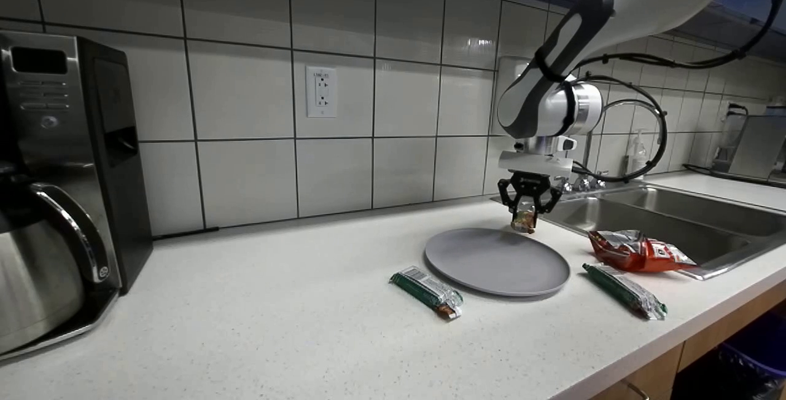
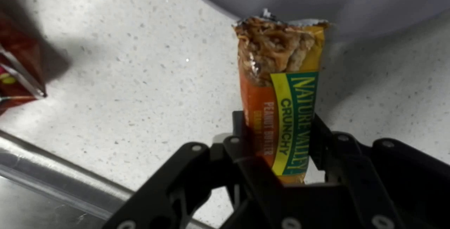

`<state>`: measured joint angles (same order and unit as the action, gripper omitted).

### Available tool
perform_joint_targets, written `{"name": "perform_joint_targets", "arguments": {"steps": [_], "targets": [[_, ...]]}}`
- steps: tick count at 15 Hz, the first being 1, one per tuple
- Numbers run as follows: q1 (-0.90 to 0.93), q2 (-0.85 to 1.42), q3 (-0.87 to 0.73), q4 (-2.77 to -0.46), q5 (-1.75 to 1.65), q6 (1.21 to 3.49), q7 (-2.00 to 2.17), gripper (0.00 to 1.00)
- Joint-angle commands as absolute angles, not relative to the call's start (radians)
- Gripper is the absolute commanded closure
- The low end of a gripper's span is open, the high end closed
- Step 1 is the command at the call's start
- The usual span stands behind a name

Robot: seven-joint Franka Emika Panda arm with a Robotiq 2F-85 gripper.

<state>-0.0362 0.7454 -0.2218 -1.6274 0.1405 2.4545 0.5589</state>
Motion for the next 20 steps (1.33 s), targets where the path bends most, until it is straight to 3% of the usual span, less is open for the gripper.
{"name": "perform_joint_targets", "arguments": {"steps": [1,20], "targets": [[-0.002,0.646,-0.220,-1.773,0.107,2.501,0.528,0.81],[0.081,0.509,-0.201,-2.015,0.018,2.576,0.456,0.81]]}}
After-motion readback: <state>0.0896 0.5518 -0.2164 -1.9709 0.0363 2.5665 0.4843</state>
